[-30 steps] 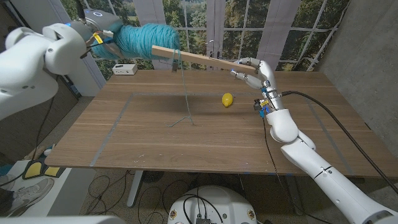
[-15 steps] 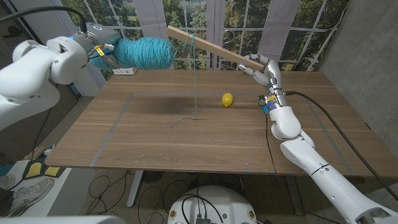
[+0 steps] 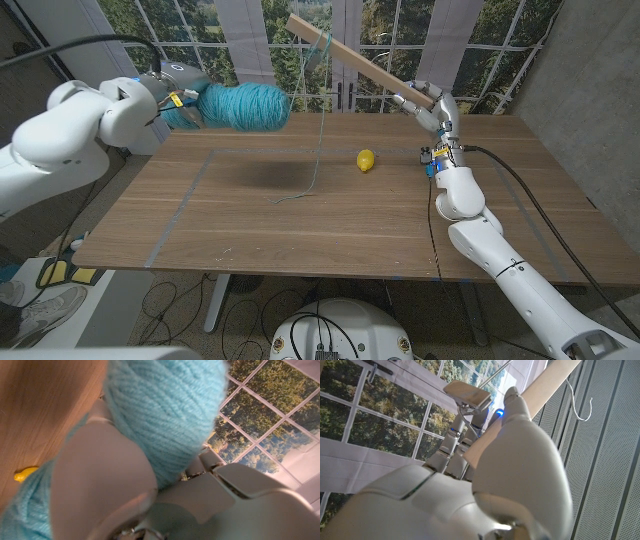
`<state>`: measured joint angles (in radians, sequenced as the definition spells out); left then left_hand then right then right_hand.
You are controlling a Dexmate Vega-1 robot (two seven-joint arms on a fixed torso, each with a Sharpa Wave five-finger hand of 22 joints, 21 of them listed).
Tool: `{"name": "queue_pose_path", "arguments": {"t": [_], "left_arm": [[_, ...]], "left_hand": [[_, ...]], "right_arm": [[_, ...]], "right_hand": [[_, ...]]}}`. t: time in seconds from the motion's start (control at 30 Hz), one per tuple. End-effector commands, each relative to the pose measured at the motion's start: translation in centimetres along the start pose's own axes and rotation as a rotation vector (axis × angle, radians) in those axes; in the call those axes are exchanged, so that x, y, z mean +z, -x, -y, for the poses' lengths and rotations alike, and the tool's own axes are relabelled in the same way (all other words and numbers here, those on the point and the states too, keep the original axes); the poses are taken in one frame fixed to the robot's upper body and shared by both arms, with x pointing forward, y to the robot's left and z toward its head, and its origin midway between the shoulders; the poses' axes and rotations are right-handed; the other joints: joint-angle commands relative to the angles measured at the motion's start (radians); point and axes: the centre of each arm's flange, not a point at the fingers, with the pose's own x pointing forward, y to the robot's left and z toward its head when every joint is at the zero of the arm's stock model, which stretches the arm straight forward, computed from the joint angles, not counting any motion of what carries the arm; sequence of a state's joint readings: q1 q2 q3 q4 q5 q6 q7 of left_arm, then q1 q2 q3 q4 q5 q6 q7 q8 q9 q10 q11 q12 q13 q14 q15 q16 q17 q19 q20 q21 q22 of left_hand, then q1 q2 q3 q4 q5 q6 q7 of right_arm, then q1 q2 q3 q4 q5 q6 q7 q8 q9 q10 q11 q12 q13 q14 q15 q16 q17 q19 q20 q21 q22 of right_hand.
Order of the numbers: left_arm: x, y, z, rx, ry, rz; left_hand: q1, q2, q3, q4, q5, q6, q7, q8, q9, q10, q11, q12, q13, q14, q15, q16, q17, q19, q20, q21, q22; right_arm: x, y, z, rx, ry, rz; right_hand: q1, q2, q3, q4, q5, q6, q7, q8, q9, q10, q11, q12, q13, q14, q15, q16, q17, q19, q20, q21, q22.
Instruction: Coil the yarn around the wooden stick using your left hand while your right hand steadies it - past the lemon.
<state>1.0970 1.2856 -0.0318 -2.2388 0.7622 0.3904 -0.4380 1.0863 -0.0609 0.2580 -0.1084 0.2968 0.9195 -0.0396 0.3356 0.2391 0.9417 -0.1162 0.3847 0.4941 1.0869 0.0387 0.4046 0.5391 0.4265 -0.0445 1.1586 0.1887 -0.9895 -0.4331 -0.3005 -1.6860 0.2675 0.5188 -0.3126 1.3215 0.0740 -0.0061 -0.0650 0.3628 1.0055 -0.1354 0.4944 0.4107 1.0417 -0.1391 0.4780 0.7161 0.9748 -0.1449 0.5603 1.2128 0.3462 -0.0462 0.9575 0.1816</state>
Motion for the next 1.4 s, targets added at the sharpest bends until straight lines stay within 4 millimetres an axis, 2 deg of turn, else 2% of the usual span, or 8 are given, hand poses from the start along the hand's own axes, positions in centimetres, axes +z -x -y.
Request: {"name": "queue_pose_path", "arguments": {"t": [0.03,0.27,0.57,0.87,1.17,1.4], "left_arm": [[1.8,0.2,0.4,-0.01,0.009,0.062],[2.2,0.5,0.7,-0.025,0.016,0.085],[1.6,0.9,0.6,0.013,0.028,0.063],[1.8,0.8,1.2,-0.023,0.006,0.052],[1.9,0.8,3.1,-0.039,-0.038,0.019],[1.2,1.1,5.1,-0.065,-0.044,-0.025]], "left_hand": [[0.205,0.211,0.001,0.003,0.006,0.054,-0.001,-0.002,0.005,0.052,-0.044,0.004,0.003,0.243,-0.269,0.001,0.107,-0.005,-0.123,0.005,0.004],[0.205,0.211,0.001,0.004,0.006,0.053,-0.001,-0.003,0.005,0.054,-0.044,0.003,0.003,0.242,-0.269,-0.001,0.108,-0.006,-0.123,0.007,0.003],[0.205,0.211,0.0,0.004,0.007,0.054,-0.002,-0.005,0.006,0.054,-0.043,0.001,0.004,0.243,-0.269,-0.003,0.11,-0.008,-0.123,0.009,0.003],[0.205,0.211,0.0,0.004,0.007,0.056,-0.001,-0.006,0.006,0.056,-0.042,-0.001,0.004,0.243,-0.269,-0.005,0.111,-0.01,-0.122,0.012,0.003],[0.206,0.211,-0.001,0.004,0.007,0.057,0.0,-0.007,0.007,0.055,-0.043,-0.003,0.007,0.244,-0.269,-0.007,0.113,-0.011,-0.122,0.015,0.002],[0.206,0.212,-0.001,0.004,0.008,0.056,0.0,-0.009,0.007,0.056,-0.041,-0.006,0.005,0.245,-0.269,-0.008,0.114,-0.013,-0.122,0.016,0.002]], "right_arm": [[-0.4,-0.3,0.3,-0.073,0.268,-0.023],[-1.0,-0.4,0.5,-0.081,0.313,-0.047],[-1.8,-0.3,0.9,-0.085,0.369,-0.086],[-2.1,-0.3,0.8,-0.066,0.393,-0.101],[-1.7,-1.0,-0.6,0.059,0.53,-0.153],[-2.4,-1.4,-0.4,0.112,0.545,-0.257]], "right_hand": [[0.073,0.077,-0.001,0.005,0.002,0.0,0.004,-0.001,0.005,0.014,0.008,0.003,0.003,0.006,-0.085,-0.002,0.001,-0.006,-0.131,0.0,0.001],[0.075,0.078,-0.002,0.006,0.003,0.004,0.003,-0.005,0.001,0.014,0.01,0.001,0.001,0.007,-0.085,-0.002,0.001,-0.006,-0.129,0.0,0.001],[0.078,0.078,-0.003,0.006,0.003,0.002,0.005,-0.008,0.003,0.014,0.01,0.0,0.002,0.007,-0.085,-0.003,0.001,-0.006,-0.129,0.001,0.001],[0.08,0.079,-0.004,0.007,0.003,0.004,0.004,-0.01,0.004,0.016,0.011,-0.001,0.002,0.008,-0.085,-0.004,0.001,-0.006,-0.128,0.002,0.001],[0.084,0.08,-0.004,0.007,0.003,0.011,0.007,-0.014,-0.002,0.015,0.012,-0.006,-0.003,0.008,-0.085,-0.004,0.001,-0.006,-0.124,0.002,0.001],[0.089,0.081,-0.003,0.007,0.003,0.013,0.008,-0.021,-0.009,0.02,0.016,-0.01,-0.01,0.011,-0.086,-0.003,0.001,-0.008,-0.12,0.003,0.001]]}}
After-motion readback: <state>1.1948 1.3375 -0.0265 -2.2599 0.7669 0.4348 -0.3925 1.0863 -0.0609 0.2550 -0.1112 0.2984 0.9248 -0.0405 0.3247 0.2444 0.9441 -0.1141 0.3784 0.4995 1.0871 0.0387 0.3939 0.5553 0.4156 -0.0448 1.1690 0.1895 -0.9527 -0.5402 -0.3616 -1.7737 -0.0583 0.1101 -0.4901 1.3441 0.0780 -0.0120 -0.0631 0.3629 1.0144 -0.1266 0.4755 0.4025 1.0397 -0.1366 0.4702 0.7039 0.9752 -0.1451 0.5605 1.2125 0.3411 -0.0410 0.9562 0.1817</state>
